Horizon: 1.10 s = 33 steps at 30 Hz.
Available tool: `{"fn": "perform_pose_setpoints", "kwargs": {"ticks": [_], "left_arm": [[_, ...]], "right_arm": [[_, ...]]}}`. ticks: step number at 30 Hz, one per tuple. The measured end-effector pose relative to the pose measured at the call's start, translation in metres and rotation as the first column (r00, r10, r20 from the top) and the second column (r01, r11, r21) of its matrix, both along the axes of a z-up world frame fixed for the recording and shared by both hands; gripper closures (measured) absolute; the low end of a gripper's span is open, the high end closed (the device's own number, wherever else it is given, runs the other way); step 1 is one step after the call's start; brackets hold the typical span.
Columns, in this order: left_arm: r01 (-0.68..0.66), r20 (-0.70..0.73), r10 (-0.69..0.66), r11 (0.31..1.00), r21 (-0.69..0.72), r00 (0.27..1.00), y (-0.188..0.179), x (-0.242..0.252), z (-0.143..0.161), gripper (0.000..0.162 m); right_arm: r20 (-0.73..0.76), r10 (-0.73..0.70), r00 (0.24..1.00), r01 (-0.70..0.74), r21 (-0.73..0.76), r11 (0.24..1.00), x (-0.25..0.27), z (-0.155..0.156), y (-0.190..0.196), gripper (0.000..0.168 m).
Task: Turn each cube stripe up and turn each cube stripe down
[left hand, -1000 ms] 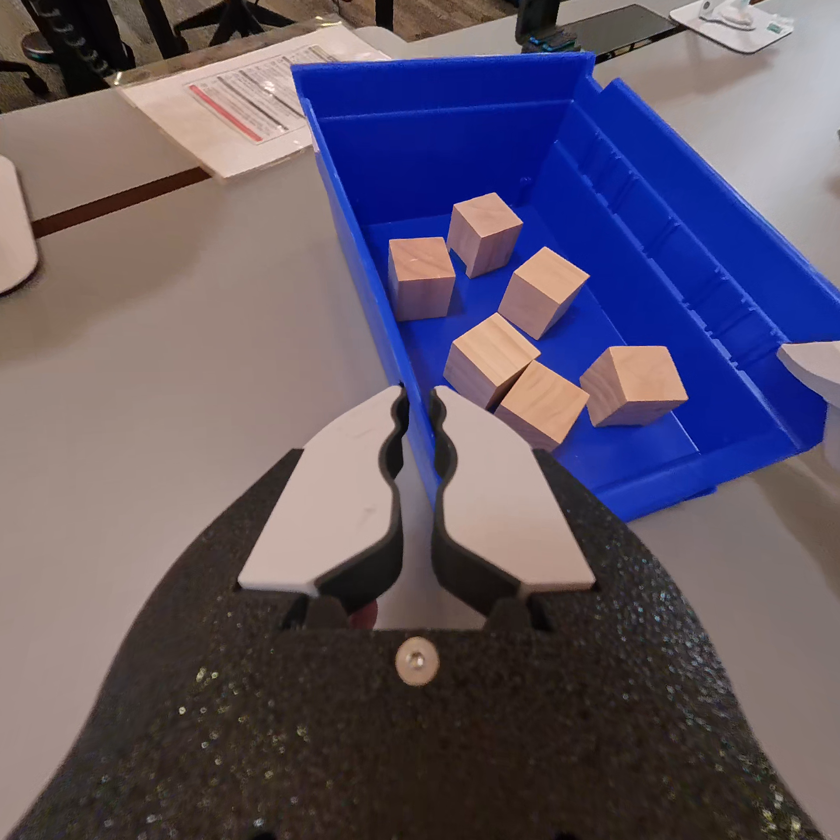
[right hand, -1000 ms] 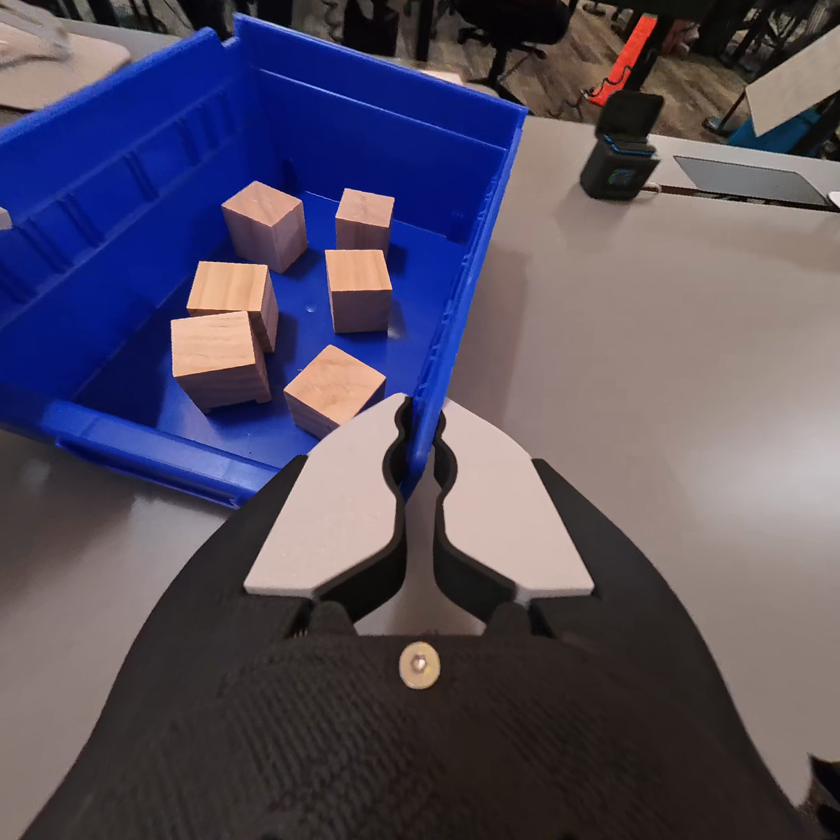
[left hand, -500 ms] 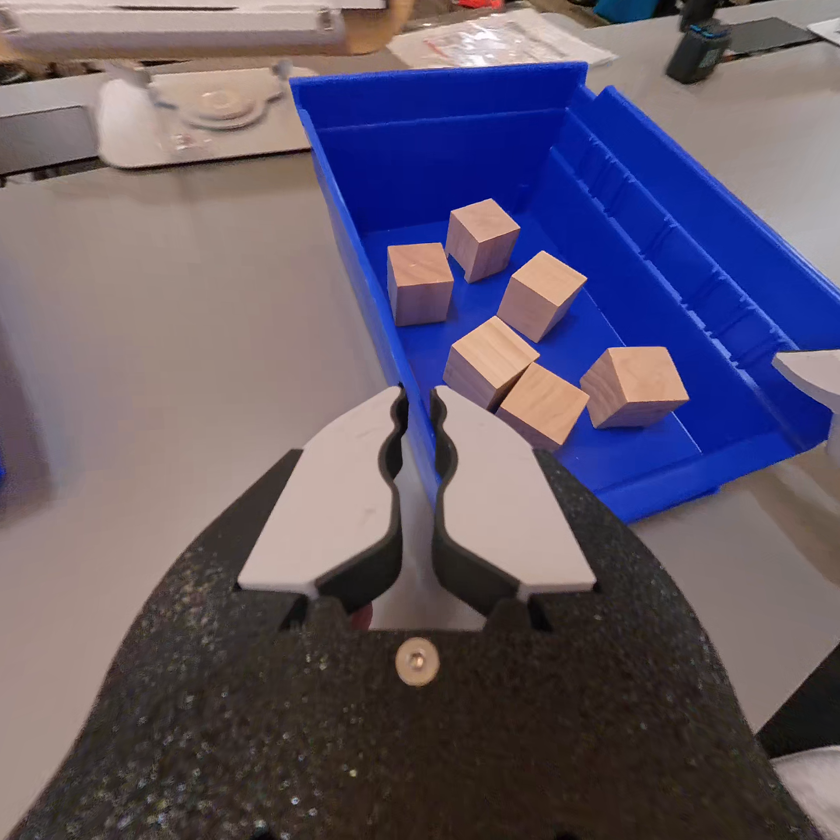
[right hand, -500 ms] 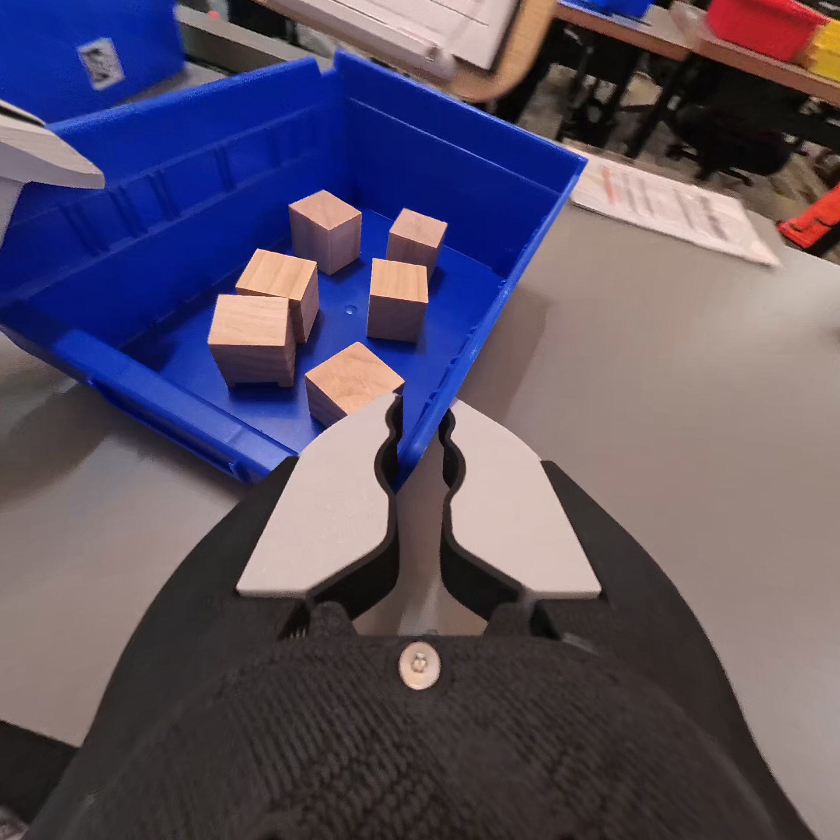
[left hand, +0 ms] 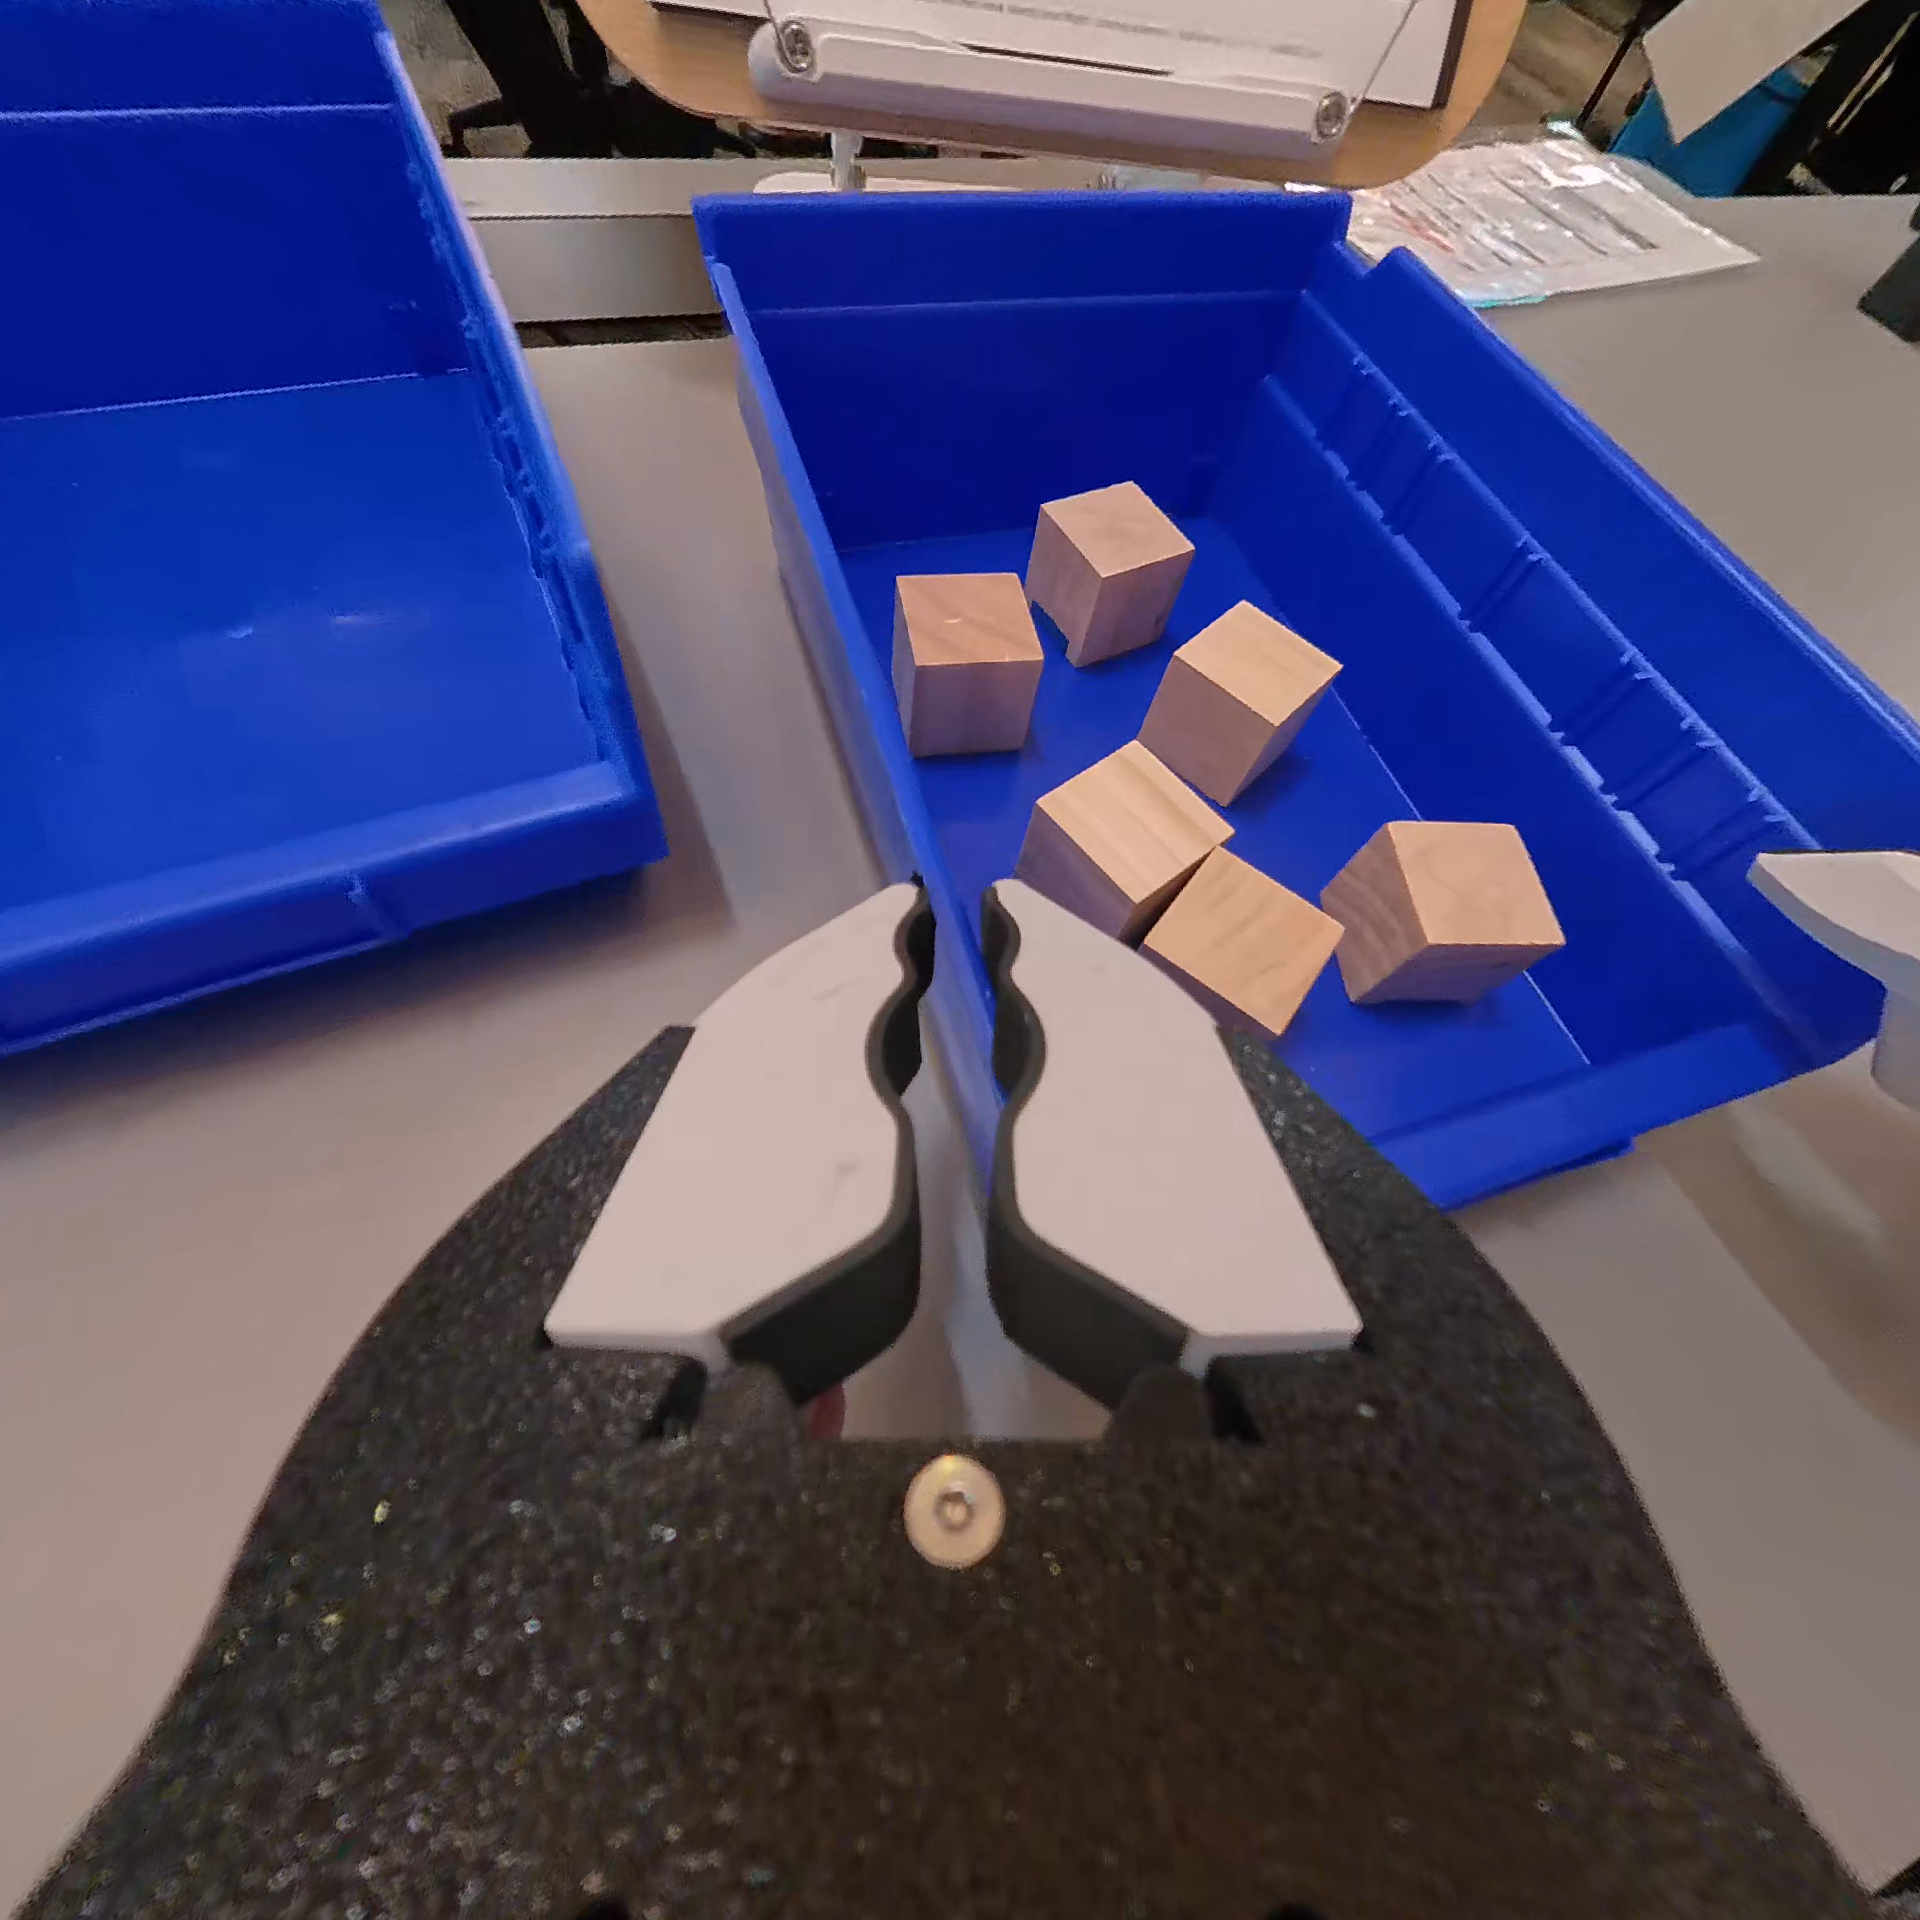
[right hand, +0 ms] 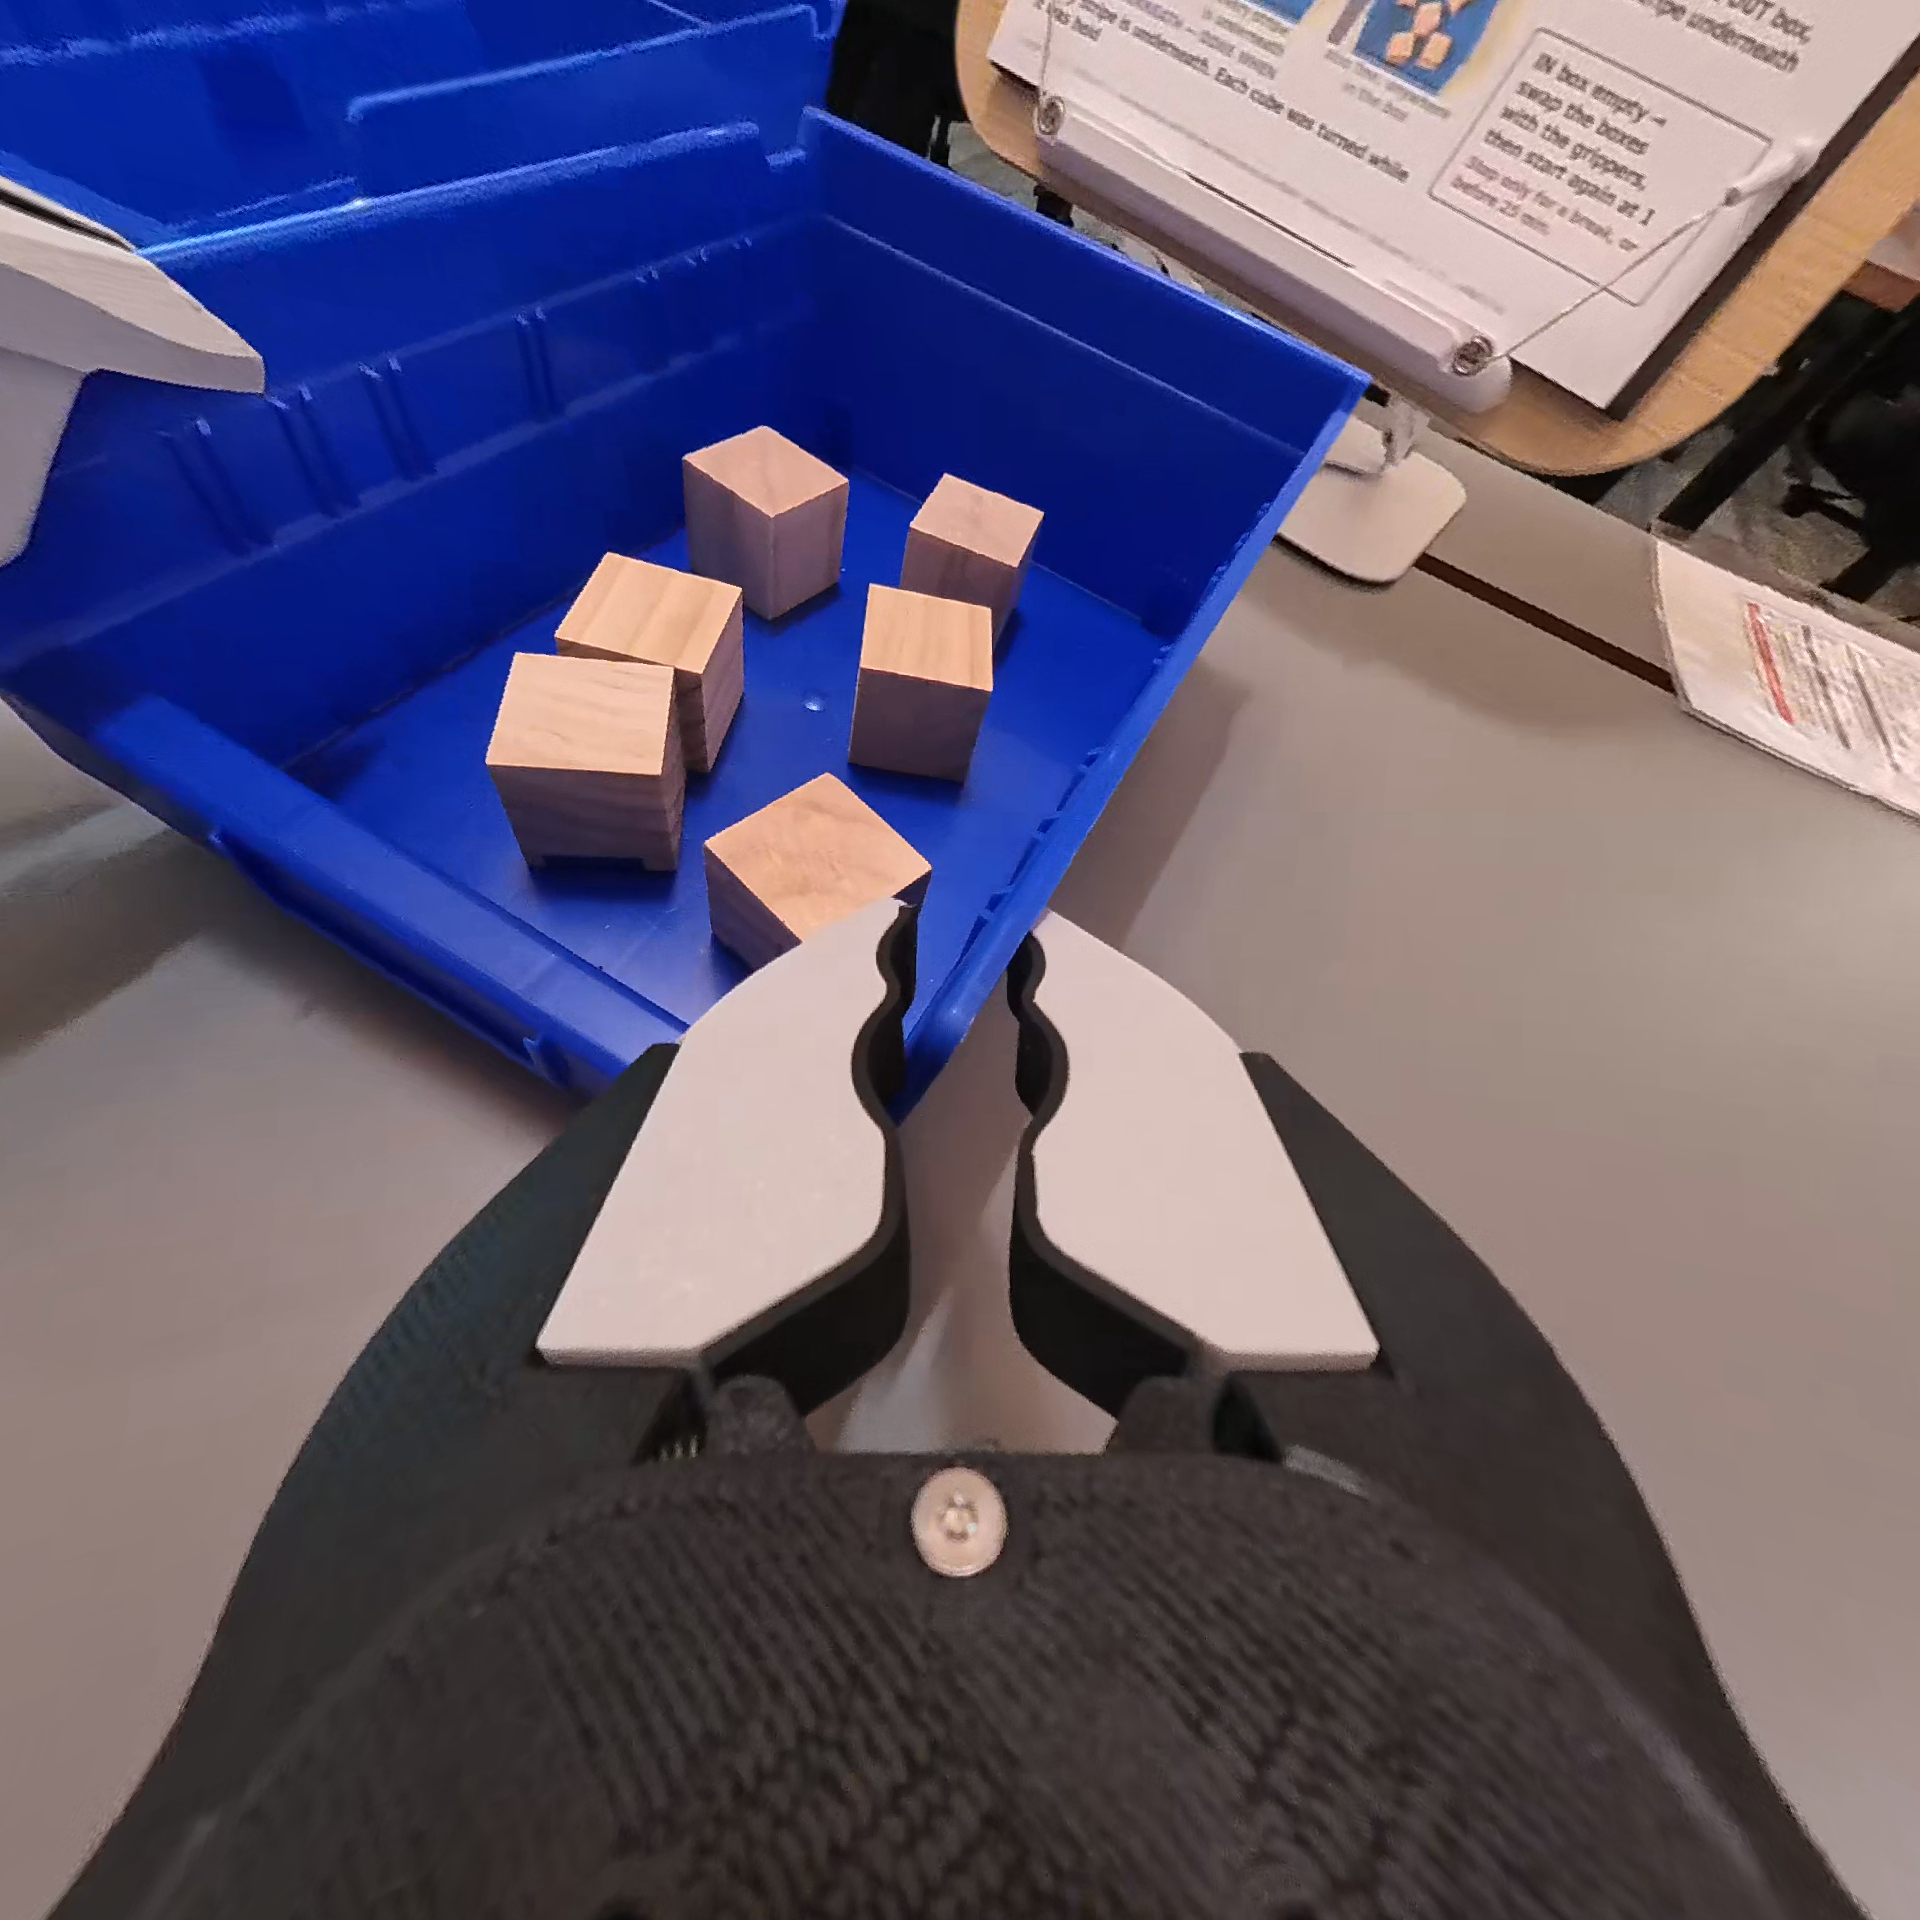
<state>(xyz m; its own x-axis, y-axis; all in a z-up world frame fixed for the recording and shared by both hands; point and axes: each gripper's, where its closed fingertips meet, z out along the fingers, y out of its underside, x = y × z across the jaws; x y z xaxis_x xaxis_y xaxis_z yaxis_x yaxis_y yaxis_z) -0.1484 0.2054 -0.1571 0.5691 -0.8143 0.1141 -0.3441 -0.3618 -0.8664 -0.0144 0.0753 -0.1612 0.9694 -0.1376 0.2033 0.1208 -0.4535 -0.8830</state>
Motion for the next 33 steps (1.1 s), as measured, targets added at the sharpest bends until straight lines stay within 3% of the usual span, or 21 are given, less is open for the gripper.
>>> {"fn": "perform_pose_setpoints", "kwargs": {"ticks": [7, 10, 13, 15, 17, 21, 26, 29, 33], "left_arm": [[0.021, 0.034, -0.021, 1.0, 0.005, 0.999, 0.002, -0.002, 0.002, 0.152], [0.047, 0.136, -0.046, 0.999, -0.005, 0.99, -0.003, -0.01, 0.02, 0.135], [0.024, 0.234, -0.034, 0.999, 0.045, 0.972, 0.008, -0.032, 0.054, 0.122], [-0.037, 0.277, 0.009, 0.995, 0.094, 0.961, 0.031, -0.051, 0.076, 0.123], [-0.125, 0.264, 0.093, 0.986, 0.109, 0.96, 0.066, -0.072, 0.086, 0.118], [-0.227, 0.105, 0.221, 0.972, 0.051, 0.969, 0.135, -0.106, 0.071, 0.077], [-0.358, -0.06, 0.361, 0.932, 0.056, 0.931, 0.207, -0.143, 0.041, 0.079], [-0.402, -0.162, 0.398, 0.916, 0.011, 0.903, 0.231, -0.157, 0.015, 0.091], [-0.378, -0.152, 0.36, 0.918, -0.119, 0.921, 0.243, -0.152, -0.007, 0.096]], "right_arm": [[-0.032, 0.102, 0.994, -0.104, -0.041, 0.994, -0.01, 0.003, -0.004, 0.141], [-0.105, 0.137, 0.985, -0.135, 0.029, 0.99, -0.01, 0.037, -0.015, 0.104], [-0.174, 0.212, 0.962, -0.192, 0.128, 0.973, -0.014, 0.087, -0.011, 0.093], [-0.186, 0.278, 0.942, -0.248, 0.169, 0.954, -0.023, 0.115, 0.014, 0.093], [-0.203, 0.357, 0.912, -0.344, 0.098, 0.934, -0.042, 0.121, 0.051, 0.088], [-0.222, 0.335, 0.916, -0.352, -0.04, 0.935, -0.06, 0.112, 0.149, 0.089], [-0.264, 0.221, 0.939, -0.282, -0.221, 0.934, -0.069, 0.075, 0.245, 0.091], [-0.355, 0.191, 0.915, -0.303, -0.293, 0.907, -0.087, 0.053, 0.275, 0.093], [-0.382, 0.158, 0.91, -0.303, -0.356, 0.884, -0.097, 0.034, 0.301, 0.098]]}}
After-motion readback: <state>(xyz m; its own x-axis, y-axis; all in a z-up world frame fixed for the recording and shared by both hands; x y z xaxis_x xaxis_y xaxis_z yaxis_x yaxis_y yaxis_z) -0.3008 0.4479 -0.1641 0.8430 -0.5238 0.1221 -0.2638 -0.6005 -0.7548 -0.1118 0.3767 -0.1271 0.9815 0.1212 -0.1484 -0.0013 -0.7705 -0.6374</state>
